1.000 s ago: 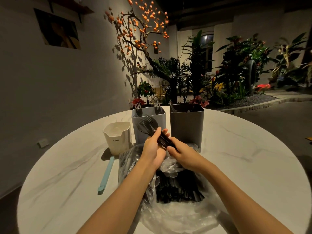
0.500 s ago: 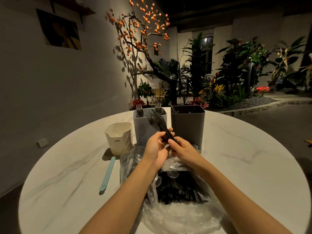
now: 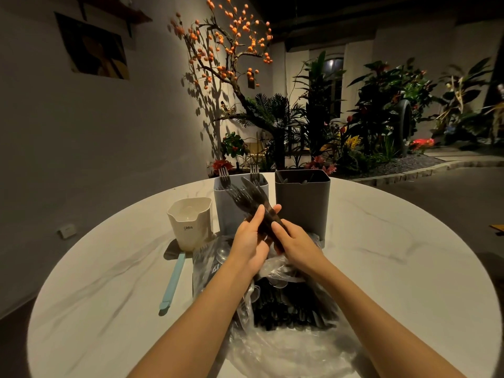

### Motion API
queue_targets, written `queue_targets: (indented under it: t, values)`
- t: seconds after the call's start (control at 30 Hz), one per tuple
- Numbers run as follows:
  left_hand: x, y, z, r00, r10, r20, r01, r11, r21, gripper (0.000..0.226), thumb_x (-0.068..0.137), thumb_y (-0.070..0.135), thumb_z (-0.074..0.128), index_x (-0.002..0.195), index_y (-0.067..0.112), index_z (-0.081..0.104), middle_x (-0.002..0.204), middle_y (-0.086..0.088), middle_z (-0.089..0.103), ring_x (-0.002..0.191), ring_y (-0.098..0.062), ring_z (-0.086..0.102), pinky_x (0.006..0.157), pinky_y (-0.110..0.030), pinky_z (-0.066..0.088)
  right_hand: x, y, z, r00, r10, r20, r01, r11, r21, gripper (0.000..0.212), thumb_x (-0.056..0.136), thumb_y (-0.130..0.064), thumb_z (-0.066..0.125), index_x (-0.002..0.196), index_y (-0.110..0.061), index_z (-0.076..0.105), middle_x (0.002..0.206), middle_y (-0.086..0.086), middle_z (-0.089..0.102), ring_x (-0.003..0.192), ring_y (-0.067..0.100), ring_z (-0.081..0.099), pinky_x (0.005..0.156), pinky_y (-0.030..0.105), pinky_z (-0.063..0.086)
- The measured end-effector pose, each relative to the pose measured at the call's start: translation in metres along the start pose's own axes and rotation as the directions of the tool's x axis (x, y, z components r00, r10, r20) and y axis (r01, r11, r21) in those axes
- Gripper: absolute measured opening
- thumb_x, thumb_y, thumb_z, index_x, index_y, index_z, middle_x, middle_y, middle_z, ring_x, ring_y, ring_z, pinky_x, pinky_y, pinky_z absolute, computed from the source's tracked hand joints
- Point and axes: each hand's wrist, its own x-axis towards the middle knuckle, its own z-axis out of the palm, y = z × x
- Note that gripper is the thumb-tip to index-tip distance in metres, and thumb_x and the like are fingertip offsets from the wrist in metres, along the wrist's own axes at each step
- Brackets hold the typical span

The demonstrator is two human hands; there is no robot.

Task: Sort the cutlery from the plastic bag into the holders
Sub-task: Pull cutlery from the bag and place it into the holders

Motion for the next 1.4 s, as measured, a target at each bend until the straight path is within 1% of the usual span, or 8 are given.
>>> queue_targets:
  t: [0.17, 0.3, 0.43, 0.63, 0.77, 1.03, 1.2, 1.4]
  values:
    - [0.003, -0.001, -0.001, 0.994, -0.104, 0.028, 0.107, 0.986, -0.128, 0.027, 0.100, 0.024, 0.046, 0.108, 0.004, 0.063, 0.097, -0.007, 0.071, 0.101, -0.018, 0.062, 0.104, -0.037, 0.044, 0.005, -0.002, -0.001, 1.000, 0.018, 0.018, -0.017, 0.999, -0.052, 0.032, 0.103, -0.032, 0.039, 0.092, -0.012, 0.061, 0.076, -0.002, 0.060, 0.068, 0.007, 0.055, 0.065, 0.023, 0.044]
    - [0.004, -0.001, -0.001, 0.993, -0.111, 0.036, 0.115, 0.976, -0.183, 0.021, 0.098, 0.021, 0.050, 0.100, 0.004, 0.064, 0.088, -0.006, 0.067, 0.092, -0.017, 0.062, 0.092, -0.033, 0.049, 0.005, -0.005, -0.002, 0.998, 0.048, 0.043, -0.048, 0.999, -0.002, 0.030, 0.102, -0.031, 0.040, 0.081, -0.018, 0.058, 0.068, -0.005, 0.056, 0.061, 0.005, 0.051, 0.057, 0.016, 0.040]
    - [0.003, -0.004, 0.006, 0.998, -0.038, -0.053, 0.032, 0.994, -0.107, 0.023, 0.101, 0.018, 0.046, 0.098, 0.003, 0.063, 0.087, -0.010, 0.066, 0.088, -0.020, 0.065, 0.081, -0.035, 0.054, 0.007, 0.001, -0.002, 0.991, 0.052, -0.126, -0.069, 0.989, -0.128, 0.026, 0.095, -0.043, 0.053, 0.098, -0.018, 0.056, 0.090, -0.005, 0.065, 0.083, 0.013, 0.064, 0.074, 0.031, 0.055]
    - [0.001, -0.002, 0.027, 0.994, 0.006, -0.110, -0.015, 0.997, -0.079, 0.027, 0.104, 0.019, 0.039, 0.096, 0.005, 0.060, 0.080, -0.008, 0.058, 0.074, -0.016, 0.061, 0.070, -0.032, 0.054, 0.006, -0.007, -0.008, 0.929, -0.165, -0.331, 0.048, 0.941, -0.335, 0.027, 0.088, -0.039, 0.065, 0.098, -0.025, 0.044, 0.095, -0.004, 0.056, 0.086, 0.014, 0.057, 0.070, 0.034, 0.052]
    - [0.000, -0.003, 0.043, 0.990, 0.010, -0.139, -0.018, 0.998, -0.057, 0.023, 0.103, 0.018, 0.042, 0.094, 0.004, 0.058, 0.083, -0.007, 0.057, 0.072, -0.015, 0.061, 0.056, -0.024, 0.054, 0.006, -0.014, -0.016, 0.914, -0.218, -0.341, 0.093, 0.933, -0.347, 0.020, 0.091, -0.031, 0.063, 0.099, -0.021, 0.047, 0.094, -0.003, 0.057, 0.082, 0.014, 0.057, 0.071, 0.041, 0.053]
    - [0.001, -0.005, 0.070, 0.995, 0.021, -0.097, -0.017, 0.999, 0.042, 0.023, 0.101, 0.014, 0.048, 0.115, 0.000, 0.058, 0.097, -0.012, 0.064, 0.090, -0.020, 0.064, 0.084, -0.032, 0.052, 0.003, -0.030, -0.040, 0.936, -0.170, -0.308, 0.056, 0.936, -0.346, 0.014, 0.100, -0.027, 0.047, 0.110, -0.016, 0.049, 0.097, -0.006, 0.060, 0.089, 0.016, 0.061, 0.081, 0.041, 0.054]
    - [0.005, -0.011, 0.087, 0.990, 0.030, -0.141, -0.015, 0.994, 0.110, 0.015, 0.101, 0.016, 0.049, 0.111, 0.007, 0.055, 0.074, -0.002, 0.053, 0.060, -0.009, 0.053, 0.058, -0.022, 0.048, 0.002, -0.034, -0.056, 0.940, -0.083, -0.330, -0.025, 0.951, -0.310, 0.015, 0.103, -0.027, 0.038, 0.108, -0.017, 0.048, 0.094, 0.000, 0.062, 0.085, 0.020, 0.063, 0.081, 0.045, 0.054]
    - [0.011, -0.019, 0.108, 0.996, 0.052, -0.069, -0.041, 0.987, 0.158, 0.012, 0.102, 0.020, 0.045, 0.104, 0.013, 0.055, 0.069, 0.001, 0.044, 0.052, -0.007, 0.039, 0.050, -0.023, 0.037, -0.002, -0.038, -0.085, 0.924, -0.021, -0.381, -0.072, 0.971, -0.229, 0.017, 0.105, -0.018, 0.030, 0.105, -0.014, 0.046, 0.083, -0.004, 0.056, 0.071, 0.008, 0.053, 0.057, 0.020, 0.041]
